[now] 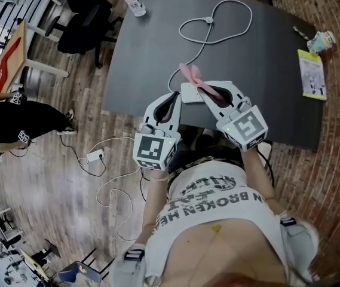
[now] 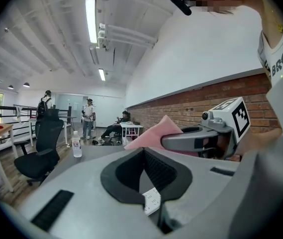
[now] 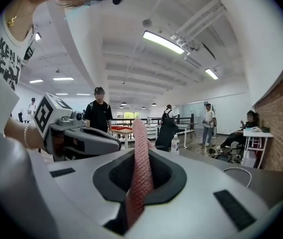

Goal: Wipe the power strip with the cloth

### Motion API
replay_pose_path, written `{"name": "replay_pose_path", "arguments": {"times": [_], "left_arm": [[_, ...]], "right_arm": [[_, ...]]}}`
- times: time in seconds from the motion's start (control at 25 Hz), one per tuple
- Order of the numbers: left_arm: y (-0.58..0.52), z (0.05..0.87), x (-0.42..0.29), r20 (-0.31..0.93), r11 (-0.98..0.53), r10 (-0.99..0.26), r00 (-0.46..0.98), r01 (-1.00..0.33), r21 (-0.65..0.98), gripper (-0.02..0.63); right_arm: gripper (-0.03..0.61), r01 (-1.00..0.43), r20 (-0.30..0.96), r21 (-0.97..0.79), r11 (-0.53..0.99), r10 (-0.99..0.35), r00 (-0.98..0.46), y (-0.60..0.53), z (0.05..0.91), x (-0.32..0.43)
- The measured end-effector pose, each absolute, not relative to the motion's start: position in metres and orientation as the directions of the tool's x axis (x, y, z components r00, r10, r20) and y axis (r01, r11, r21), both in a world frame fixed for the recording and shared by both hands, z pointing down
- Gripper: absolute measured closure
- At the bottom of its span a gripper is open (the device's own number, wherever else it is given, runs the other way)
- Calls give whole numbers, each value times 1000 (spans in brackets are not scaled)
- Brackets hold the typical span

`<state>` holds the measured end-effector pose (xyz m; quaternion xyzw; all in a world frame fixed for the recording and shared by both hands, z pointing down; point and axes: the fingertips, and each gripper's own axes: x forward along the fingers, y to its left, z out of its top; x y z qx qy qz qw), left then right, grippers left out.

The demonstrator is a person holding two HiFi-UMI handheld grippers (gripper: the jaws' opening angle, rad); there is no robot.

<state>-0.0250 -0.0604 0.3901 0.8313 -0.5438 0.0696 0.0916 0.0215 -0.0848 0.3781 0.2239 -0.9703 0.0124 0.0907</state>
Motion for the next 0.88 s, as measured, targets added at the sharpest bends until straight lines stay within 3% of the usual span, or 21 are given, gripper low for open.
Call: {"name": "replay_pose_path", "arguments": {"times": [0.88], "left_arm": [[-96,443,-53,309,-575,-753,582,-809,124,606]], "right_arm": [[561,-578,299,11,816,-554,-776,-113,412,-3]]}}
